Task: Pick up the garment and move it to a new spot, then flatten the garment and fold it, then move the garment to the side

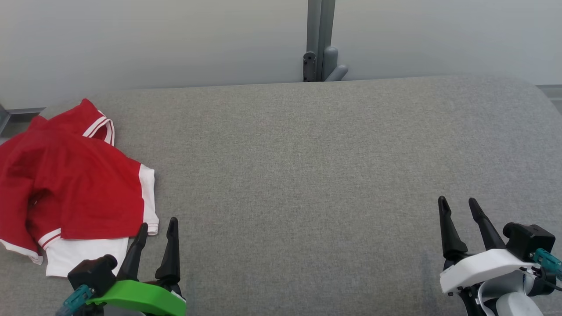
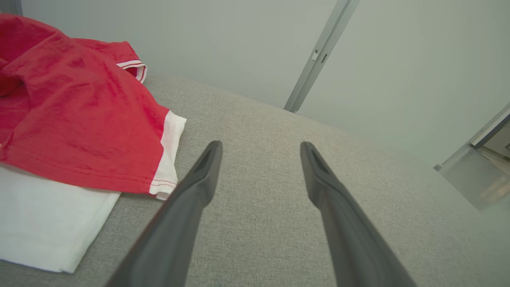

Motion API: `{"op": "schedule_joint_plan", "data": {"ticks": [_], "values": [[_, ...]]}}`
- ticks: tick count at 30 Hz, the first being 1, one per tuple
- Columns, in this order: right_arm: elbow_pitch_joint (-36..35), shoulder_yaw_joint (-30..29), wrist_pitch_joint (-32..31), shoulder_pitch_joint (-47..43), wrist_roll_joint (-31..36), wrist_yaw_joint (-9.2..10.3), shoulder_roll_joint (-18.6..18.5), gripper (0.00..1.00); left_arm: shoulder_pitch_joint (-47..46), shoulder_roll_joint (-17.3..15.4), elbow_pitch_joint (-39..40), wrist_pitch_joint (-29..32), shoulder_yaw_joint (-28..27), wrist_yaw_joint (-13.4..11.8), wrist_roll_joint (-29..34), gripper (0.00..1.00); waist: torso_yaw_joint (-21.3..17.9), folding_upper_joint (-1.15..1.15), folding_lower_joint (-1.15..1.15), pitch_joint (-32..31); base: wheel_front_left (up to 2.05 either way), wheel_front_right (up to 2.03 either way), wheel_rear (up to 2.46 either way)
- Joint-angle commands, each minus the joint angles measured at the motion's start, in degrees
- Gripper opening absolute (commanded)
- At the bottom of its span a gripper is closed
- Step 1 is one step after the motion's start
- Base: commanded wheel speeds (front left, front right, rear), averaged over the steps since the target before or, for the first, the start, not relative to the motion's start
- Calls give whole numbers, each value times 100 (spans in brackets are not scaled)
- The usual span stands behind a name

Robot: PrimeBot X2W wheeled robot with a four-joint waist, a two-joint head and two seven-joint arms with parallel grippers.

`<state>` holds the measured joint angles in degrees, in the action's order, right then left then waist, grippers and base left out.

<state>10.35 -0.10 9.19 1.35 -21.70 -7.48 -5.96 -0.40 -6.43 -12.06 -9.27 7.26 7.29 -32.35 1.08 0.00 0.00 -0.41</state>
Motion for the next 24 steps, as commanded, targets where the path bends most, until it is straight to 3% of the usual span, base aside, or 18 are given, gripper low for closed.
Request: {"op": "schedule_joint_plan", "data": {"ticks": [1, 24], "values": [[-21, -40, 76, -38, 168, -1, -15, 100, 26, -74, 40, -61, 11, 22, 154, 100, -1, 0, 0, -6, 0, 0, 0], [104, -304, 385, -90, 1178, -2, 102, 100, 141, -109, -213, -367, 6, 29, 1189, 100, 78, 0, 0, -41, 0, 0, 0]]}}
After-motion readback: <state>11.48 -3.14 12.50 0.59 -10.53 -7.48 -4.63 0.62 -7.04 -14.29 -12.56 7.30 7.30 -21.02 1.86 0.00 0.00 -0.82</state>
